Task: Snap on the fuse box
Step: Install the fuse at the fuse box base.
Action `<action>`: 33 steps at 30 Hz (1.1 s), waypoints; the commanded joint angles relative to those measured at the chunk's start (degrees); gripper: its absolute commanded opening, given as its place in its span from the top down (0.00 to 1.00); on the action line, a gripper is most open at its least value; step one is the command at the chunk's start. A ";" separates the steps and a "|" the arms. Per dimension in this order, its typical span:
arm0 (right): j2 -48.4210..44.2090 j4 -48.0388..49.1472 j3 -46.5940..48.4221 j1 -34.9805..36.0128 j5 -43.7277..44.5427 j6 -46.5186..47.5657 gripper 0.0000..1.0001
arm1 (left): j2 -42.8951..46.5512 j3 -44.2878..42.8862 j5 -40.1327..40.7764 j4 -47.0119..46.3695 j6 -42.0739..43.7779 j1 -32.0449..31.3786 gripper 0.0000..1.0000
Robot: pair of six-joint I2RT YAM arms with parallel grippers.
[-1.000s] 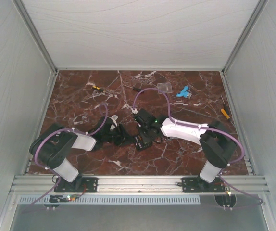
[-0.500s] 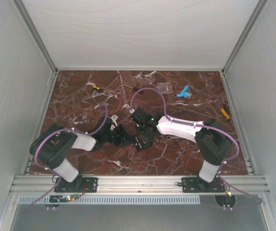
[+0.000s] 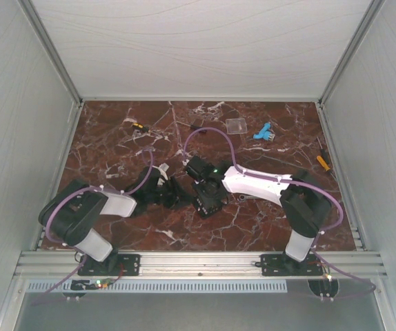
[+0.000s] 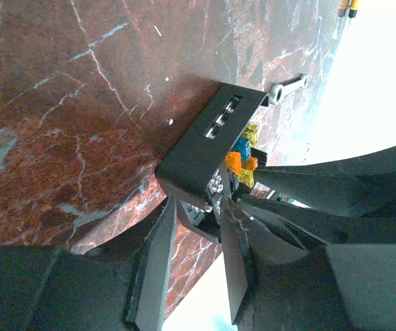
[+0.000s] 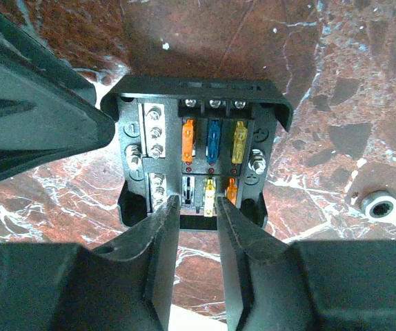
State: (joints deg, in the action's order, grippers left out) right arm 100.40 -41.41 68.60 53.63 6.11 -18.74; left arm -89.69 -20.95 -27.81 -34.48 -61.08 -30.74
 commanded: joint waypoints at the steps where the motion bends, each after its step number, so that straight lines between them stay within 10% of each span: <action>1: -3.15 -2.50 2.99 0.41 1.74 -0.38 0.74 | 1.93 -0.18 -0.28 -0.96 0.26 0.24 0.67; 33: 2.81 -6.27 4.44 -0.72 -0.92 -0.52 0.97 | -1.78 -5.54 -2.60 4.24 3.94 -1.33 0.59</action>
State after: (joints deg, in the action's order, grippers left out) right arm 101.60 -45.89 71.48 53.43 5.98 -19.22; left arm -90.52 -24.08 -29.36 -29.74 -57.87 -31.79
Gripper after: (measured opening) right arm 0.047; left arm 0.409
